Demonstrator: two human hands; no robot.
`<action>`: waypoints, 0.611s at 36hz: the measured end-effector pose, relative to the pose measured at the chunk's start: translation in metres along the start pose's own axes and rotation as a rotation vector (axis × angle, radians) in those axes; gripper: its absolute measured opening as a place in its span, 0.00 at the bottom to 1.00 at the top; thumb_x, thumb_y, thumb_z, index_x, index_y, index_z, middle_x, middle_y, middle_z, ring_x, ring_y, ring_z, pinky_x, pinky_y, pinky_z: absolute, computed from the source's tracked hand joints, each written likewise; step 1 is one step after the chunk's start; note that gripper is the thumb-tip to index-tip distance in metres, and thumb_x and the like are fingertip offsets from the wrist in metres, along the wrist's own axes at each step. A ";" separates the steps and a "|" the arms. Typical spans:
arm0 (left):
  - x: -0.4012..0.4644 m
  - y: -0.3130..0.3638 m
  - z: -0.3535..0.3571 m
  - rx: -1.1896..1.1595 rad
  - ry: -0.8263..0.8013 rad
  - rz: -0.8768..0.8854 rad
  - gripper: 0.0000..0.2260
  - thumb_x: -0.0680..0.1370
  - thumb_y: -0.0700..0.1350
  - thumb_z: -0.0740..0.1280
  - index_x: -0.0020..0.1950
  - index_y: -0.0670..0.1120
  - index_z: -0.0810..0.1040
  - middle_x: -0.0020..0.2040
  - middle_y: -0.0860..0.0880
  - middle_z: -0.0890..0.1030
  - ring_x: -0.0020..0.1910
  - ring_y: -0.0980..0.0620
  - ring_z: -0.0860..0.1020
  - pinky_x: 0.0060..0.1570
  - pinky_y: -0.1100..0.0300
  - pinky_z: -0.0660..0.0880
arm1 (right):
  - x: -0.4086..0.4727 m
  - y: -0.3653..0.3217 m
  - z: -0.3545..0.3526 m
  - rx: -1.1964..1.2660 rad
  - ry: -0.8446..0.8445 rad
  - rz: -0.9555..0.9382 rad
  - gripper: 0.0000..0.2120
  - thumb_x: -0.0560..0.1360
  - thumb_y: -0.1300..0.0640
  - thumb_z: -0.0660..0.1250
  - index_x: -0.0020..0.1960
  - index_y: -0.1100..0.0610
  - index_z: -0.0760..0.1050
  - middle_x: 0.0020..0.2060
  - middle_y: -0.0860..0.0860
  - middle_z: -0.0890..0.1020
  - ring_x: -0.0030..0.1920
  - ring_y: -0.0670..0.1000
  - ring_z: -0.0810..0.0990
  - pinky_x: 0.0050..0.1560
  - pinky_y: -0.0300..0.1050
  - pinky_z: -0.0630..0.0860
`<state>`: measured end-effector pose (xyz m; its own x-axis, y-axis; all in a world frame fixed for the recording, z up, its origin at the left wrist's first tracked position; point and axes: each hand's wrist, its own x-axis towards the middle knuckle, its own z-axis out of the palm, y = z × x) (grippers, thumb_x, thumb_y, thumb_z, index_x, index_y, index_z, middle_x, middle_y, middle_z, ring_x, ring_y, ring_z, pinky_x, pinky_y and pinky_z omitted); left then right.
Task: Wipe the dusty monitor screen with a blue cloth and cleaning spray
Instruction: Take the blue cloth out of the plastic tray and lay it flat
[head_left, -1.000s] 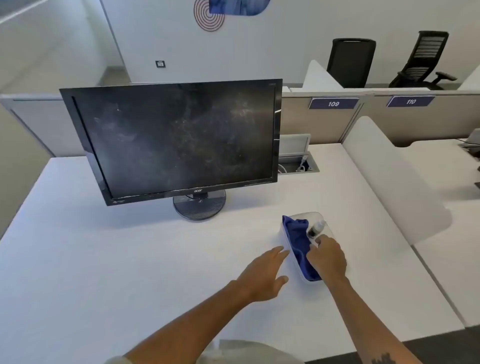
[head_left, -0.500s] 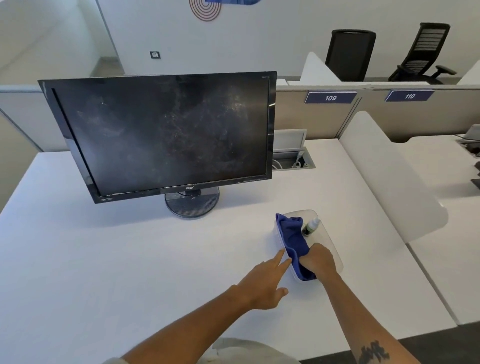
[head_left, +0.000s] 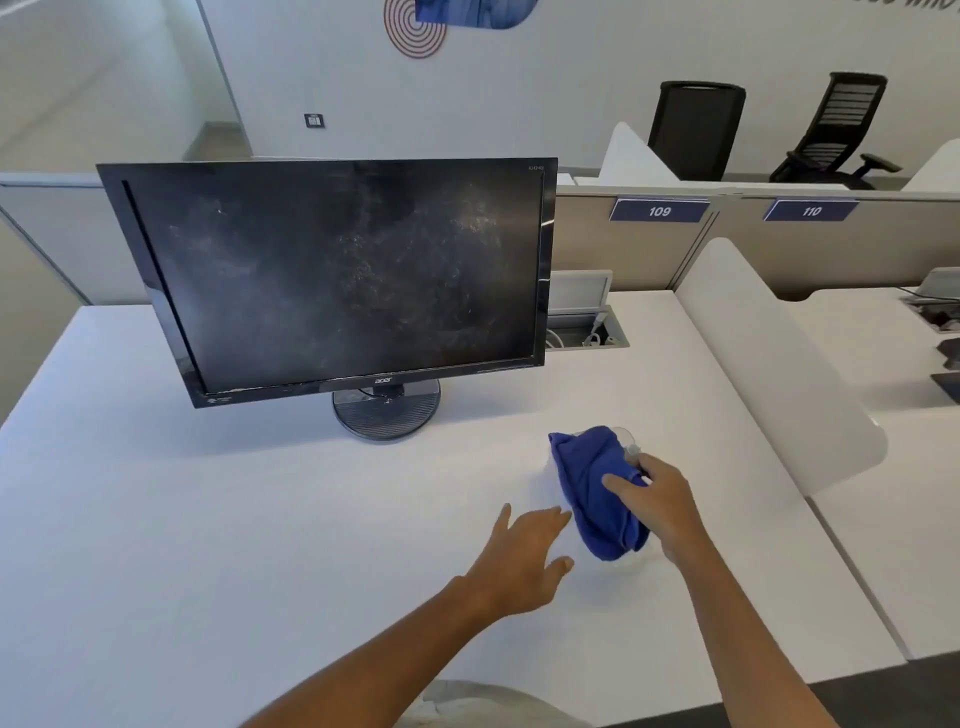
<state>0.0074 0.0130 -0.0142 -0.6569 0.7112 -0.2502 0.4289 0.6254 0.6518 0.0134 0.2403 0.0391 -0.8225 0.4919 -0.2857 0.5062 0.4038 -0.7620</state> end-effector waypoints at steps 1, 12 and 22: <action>-0.002 -0.001 -0.003 -0.041 0.059 -0.030 0.28 0.89 0.55 0.62 0.89 0.50 0.61 0.87 0.50 0.67 0.87 0.51 0.62 0.88 0.43 0.42 | -0.002 -0.006 -0.005 0.021 -0.004 -0.039 0.07 0.77 0.56 0.77 0.52 0.52 0.80 0.49 0.48 0.85 0.50 0.54 0.83 0.44 0.43 0.78; -0.019 -0.032 -0.060 -0.881 0.537 -0.328 0.22 0.86 0.55 0.69 0.80 0.53 0.75 0.69 0.56 0.82 0.64 0.60 0.82 0.64 0.63 0.78 | -0.037 -0.084 -0.025 0.070 -0.288 -0.400 0.15 0.81 0.62 0.73 0.63 0.48 0.79 0.56 0.38 0.85 0.57 0.45 0.84 0.50 0.39 0.85; -0.058 -0.069 -0.074 -1.612 0.261 -0.356 0.28 0.89 0.65 0.51 0.76 0.50 0.79 0.71 0.46 0.86 0.72 0.44 0.82 0.76 0.41 0.76 | -0.055 -0.104 0.030 0.136 -0.623 -0.411 0.16 0.81 0.62 0.73 0.67 0.50 0.80 0.63 0.44 0.85 0.65 0.50 0.83 0.60 0.47 0.85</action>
<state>-0.0297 -0.0954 0.0087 -0.7246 0.4429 -0.5280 -0.6797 -0.3327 0.6537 -0.0015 0.1480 0.1171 -0.9528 -0.2210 -0.2081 0.1240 0.3423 -0.9314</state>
